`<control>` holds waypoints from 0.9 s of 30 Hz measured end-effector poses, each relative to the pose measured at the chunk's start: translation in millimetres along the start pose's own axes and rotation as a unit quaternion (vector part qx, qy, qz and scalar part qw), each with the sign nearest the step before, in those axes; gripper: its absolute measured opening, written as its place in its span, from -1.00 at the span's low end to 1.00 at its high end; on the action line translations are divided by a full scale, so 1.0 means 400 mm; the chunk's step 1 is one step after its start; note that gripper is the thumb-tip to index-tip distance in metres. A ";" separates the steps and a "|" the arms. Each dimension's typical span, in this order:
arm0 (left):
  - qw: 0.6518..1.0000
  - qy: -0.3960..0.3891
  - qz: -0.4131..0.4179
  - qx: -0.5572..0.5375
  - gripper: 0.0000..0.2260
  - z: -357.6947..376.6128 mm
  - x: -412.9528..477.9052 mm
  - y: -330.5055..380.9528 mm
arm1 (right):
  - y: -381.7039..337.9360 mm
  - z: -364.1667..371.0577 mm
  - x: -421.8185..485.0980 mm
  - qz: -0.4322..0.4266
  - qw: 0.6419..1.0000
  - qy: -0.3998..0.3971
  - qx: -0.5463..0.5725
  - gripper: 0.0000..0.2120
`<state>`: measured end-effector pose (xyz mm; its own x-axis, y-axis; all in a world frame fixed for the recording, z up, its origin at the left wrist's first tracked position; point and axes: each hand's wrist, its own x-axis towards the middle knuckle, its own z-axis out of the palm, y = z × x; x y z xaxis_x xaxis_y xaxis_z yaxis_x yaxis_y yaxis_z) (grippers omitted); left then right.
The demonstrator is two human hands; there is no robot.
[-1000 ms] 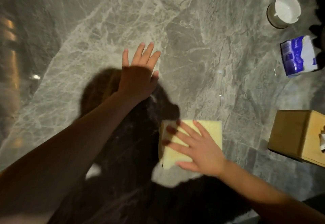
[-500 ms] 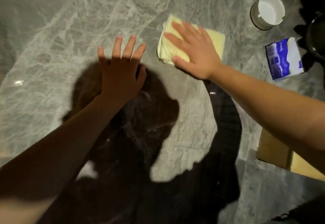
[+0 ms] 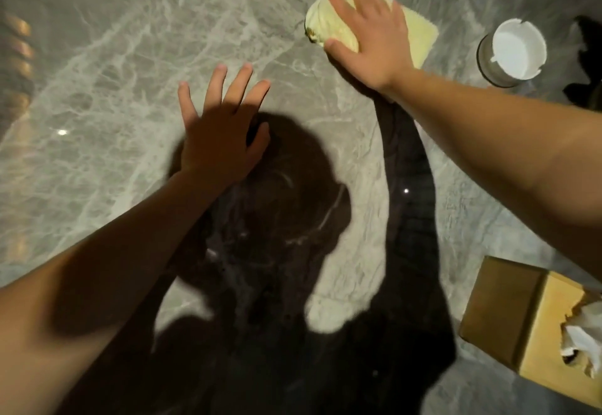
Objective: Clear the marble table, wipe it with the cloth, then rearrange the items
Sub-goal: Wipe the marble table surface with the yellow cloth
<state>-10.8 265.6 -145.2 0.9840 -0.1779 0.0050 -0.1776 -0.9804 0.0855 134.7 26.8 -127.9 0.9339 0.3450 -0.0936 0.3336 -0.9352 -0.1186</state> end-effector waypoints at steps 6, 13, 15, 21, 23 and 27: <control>1.000 -0.002 0.001 -0.018 -0.47 -0.011 0.007 0.002 | -0.068 0.010 -0.185 -0.061 0.998 -0.027 0.006 -0.38; 0.993 -0.025 -0.020 -0.112 -0.45 -0.011 0.009 -0.009 | -0.271 0.068 -0.554 -0.134 0.989 -0.055 0.041 -0.40; 0.990 -0.031 -0.015 -0.137 -0.44 -0.017 0.008 -0.012 | -0.343 0.088 -0.662 -0.184 0.981 -0.045 0.048 -0.38; 0.956 -0.007 -0.024 -0.293 -0.55 -0.052 -0.043 -0.056 | -0.494 0.134 -0.822 -0.274 0.956 -0.090 0.045 -0.37; 0.962 -0.003 -0.022 -0.274 -0.54 -0.054 -0.082 -0.099 | -0.494 0.135 -0.811 -0.283 0.953 -0.083 0.067 -0.40; 0.977 0.009 -0.059 -0.203 -0.52 -0.050 -0.129 -0.227 | -0.503 0.137 -0.731 -0.313 0.944 -0.075 0.075 -0.40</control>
<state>-45.0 365.6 -133.1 0.9980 -0.0615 -0.0120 -0.0484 -0.8791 0.4742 -212.7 118.4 -130.6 0.5282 0.8437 -0.0960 0.7815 -0.5273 -0.3334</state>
